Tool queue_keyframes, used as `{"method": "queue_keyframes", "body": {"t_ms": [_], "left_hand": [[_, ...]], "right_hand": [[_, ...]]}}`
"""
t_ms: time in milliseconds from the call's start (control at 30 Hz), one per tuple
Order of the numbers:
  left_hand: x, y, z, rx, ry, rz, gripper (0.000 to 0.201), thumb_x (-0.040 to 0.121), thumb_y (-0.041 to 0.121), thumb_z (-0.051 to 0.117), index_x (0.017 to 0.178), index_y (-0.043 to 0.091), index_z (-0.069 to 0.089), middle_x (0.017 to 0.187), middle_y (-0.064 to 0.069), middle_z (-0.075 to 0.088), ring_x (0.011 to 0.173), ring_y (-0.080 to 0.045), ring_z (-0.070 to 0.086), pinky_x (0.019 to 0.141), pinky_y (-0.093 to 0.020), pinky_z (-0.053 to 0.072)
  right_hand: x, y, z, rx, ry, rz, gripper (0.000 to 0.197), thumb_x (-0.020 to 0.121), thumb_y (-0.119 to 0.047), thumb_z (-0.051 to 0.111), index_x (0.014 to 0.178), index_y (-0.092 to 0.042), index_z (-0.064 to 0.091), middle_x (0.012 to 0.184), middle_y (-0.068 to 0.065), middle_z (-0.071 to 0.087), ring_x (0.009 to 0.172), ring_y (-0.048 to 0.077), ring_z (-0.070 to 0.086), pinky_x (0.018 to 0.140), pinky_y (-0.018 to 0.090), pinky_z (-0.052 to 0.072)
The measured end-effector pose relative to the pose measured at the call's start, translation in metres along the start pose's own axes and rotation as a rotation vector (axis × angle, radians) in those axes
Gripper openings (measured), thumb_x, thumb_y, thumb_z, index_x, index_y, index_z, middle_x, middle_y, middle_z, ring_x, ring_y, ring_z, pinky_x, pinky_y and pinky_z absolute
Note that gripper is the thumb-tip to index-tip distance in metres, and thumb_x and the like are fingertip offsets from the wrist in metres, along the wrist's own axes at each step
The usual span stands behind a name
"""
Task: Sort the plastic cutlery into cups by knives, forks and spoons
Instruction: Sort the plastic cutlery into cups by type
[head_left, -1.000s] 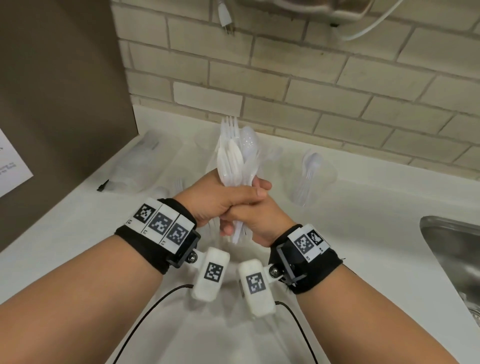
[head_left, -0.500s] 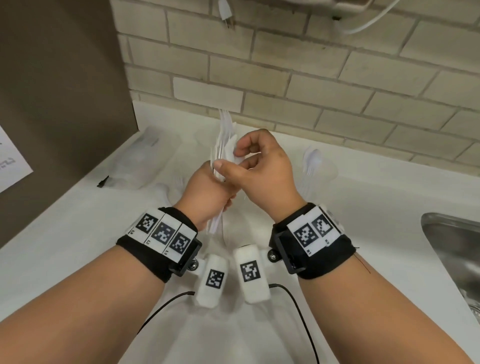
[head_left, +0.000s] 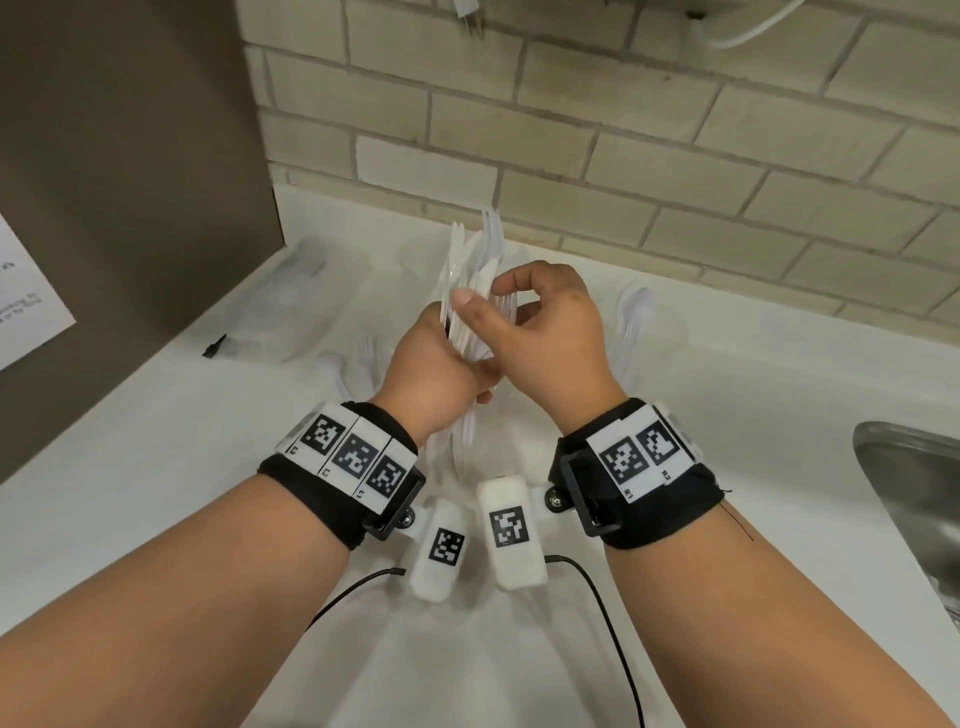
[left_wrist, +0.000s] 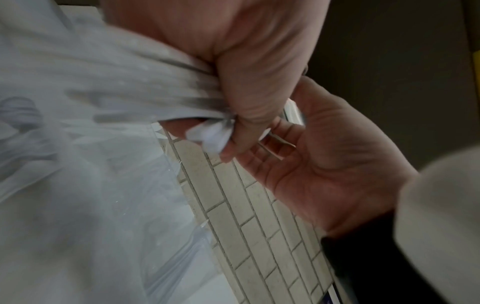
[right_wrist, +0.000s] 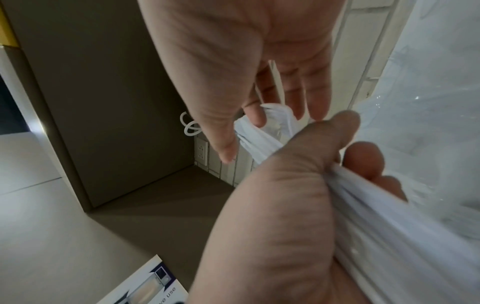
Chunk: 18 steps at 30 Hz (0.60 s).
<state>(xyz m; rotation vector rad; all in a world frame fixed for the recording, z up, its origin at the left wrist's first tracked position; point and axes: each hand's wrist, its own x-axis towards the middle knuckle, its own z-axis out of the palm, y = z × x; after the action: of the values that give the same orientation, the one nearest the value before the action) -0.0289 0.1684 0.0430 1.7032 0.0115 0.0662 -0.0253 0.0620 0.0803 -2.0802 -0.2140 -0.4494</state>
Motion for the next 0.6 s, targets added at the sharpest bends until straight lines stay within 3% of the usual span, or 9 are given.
{"method": "queue_keyframes", "body": {"t_ms": [67, 133, 233, 333, 433, 533, 600], "left_hand": [[0.0, -0.0012, 0.0025, 0.076, 0.032, -0.005, 0.05, 0.08, 0.012, 0.07, 0.123, 0.015, 0.043, 0.089, -0.003, 0.061, 0.05, -0.009, 0.063, 0.04, -0.016, 0.042], [-0.001, -0.0029, 0.0044, 0.134, 0.054, 0.014, 0.054, 0.08, 0.017, 0.07, 0.126, 0.014, 0.042, 0.091, -0.001, 0.062, 0.055, -0.013, 0.066, 0.04, -0.018, 0.043], [0.0001, -0.0077, 0.005, 0.22, 0.103, 0.036, 0.048, 0.077, 0.019, 0.072, 0.117, 0.014, 0.044, 0.086, -0.004, 0.063, 0.065, -0.021, 0.067, 0.047, -0.027, 0.048], [0.0002, -0.0089, 0.0047, 0.253, 0.127, 0.046, 0.047, 0.077, 0.02, 0.072, 0.114, 0.014, 0.044, 0.085, 0.0, 0.061, 0.072, -0.019, 0.065, 0.056, -0.031, 0.052], [0.0006, -0.0092, 0.0031, 0.234, 0.127, 0.055, 0.047, 0.076, 0.02, 0.072, 0.114, 0.015, 0.044, 0.089, -0.001, 0.063, 0.074, -0.017, 0.065, 0.059, -0.033, 0.056], [0.0008, -0.0087, 0.0016, 0.207, 0.126, 0.079, 0.043, 0.078, 0.014, 0.07, 0.11, 0.017, 0.042, 0.085, 0.007, 0.06, 0.071, -0.007, 0.06, 0.05, -0.015, 0.047], [-0.0001, -0.0079, 0.0015, 0.195, 0.118, 0.095, 0.042, 0.079, 0.011, 0.069, 0.11, 0.017, 0.041, 0.082, 0.01, 0.057, 0.068, 0.0, 0.056, 0.045, -0.006, 0.041]], "right_hand": [[0.0011, -0.0007, 0.0, -0.072, 0.025, -0.023, 0.037, 0.07, -0.047, 0.079, 0.083, -0.019, 0.061, 0.102, -0.005, 0.052, 0.084, 0.008, 0.055, 0.071, 0.013, 0.044], [0.004, 0.0, 0.0006, -0.115, 0.032, -0.022, 0.034, 0.069, -0.044, 0.081, 0.075, -0.019, 0.058, 0.101, -0.004, 0.052, 0.082, 0.008, 0.054, 0.066, 0.007, 0.039], [0.0069, 0.001, 0.0028, -0.167, -0.01, -0.02, 0.03, 0.074, -0.032, 0.077, 0.062, -0.019, 0.052, 0.102, -0.002, 0.055, 0.085, 0.005, 0.051, 0.065, 0.002, 0.033], [0.0074, 0.001, 0.0029, -0.105, -0.003, -0.011, 0.027, 0.08, -0.021, 0.07, 0.061, -0.011, 0.052, 0.095, 0.001, 0.057, 0.076, 0.009, 0.05, 0.062, 0.01, 0.036], [0.0052, -0.0008, 0.0033, -0.005, -0.007, 0.022, 0.02, 0.086, -0.019, 0.064, 0.07, -0.017, 0.053, 0.093, 0.002, 0.057, 0.072, 0.01, 0.053, 0.064, 0.013, 0.04], [0.0019, -0.0014, 0.0065, 0.104, -0.015, 0.041, 0.005, 0.092, -0.021, 0.058, 0.094, -0.017, 0.056, 0.098, 0.012, 0.062, 0.076, 0.018, 0.057, 0.069, 0.027, 0.046], [0.0, -0.0008, 0.0089, 0.113, -0.043, 0.046, 0.007, 0.094, -0.023, 0.054, 0.095, -0.017, 0.056, 0.092, 0.012, 0.059, 0.07, 0.016, 0.053, 0.066, 0.028, 0.042]]}}
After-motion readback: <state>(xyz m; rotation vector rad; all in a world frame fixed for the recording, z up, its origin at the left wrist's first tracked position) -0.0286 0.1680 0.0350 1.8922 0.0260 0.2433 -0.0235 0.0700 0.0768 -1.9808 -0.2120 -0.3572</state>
